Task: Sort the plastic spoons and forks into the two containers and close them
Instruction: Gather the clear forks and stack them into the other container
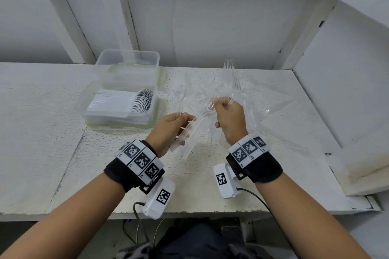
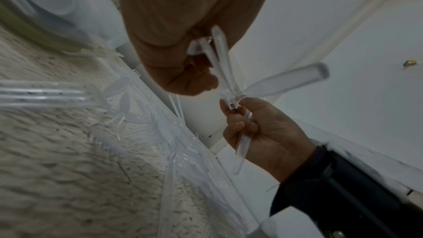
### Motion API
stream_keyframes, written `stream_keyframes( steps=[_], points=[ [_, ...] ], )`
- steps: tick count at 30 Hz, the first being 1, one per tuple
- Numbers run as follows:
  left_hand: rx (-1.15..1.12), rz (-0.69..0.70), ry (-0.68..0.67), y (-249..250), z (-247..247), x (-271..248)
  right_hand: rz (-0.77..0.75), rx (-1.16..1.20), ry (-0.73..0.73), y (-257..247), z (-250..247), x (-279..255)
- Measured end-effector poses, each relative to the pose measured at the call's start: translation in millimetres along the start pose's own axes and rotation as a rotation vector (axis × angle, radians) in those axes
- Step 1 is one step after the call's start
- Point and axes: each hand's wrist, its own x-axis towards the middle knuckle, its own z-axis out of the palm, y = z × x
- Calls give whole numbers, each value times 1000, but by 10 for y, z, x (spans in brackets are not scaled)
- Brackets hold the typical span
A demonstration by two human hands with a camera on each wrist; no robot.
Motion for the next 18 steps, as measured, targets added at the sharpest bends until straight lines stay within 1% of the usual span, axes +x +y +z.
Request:
stream_keyframes(
  steps=[2, 4, 6, 8, 10, 13, 15, 18],
  points=[
    [62, -29, 53, -4, -36, 8, -15, 18, 10, -12, -36, 12],
    [148, -52, 76, 7, -58, -3, -30, 29, 8, -30, -63, 16],
    [206, -60, 57, 19, -52, -24, -63, 22, -4, -47, -72, 7],
    [216, -50, 28, 19, -23, -39, -103, 3, -19, -59, -69, -10],
    [159, -43, -13, 19, 2, -58, -133, -5, -28, -71, -58, -27],
    [-47, -101, -134, 48, 13, -93, -182, -16, -29, -56, -31, -25],
    [-102, -136, -191, 76, 14, -101, -203, -18, -31, -46, -5, -22],
    [-123, -156, -214, 116, 25, -122, -189, 14, -32, -51, 22, -27]
  ],
)
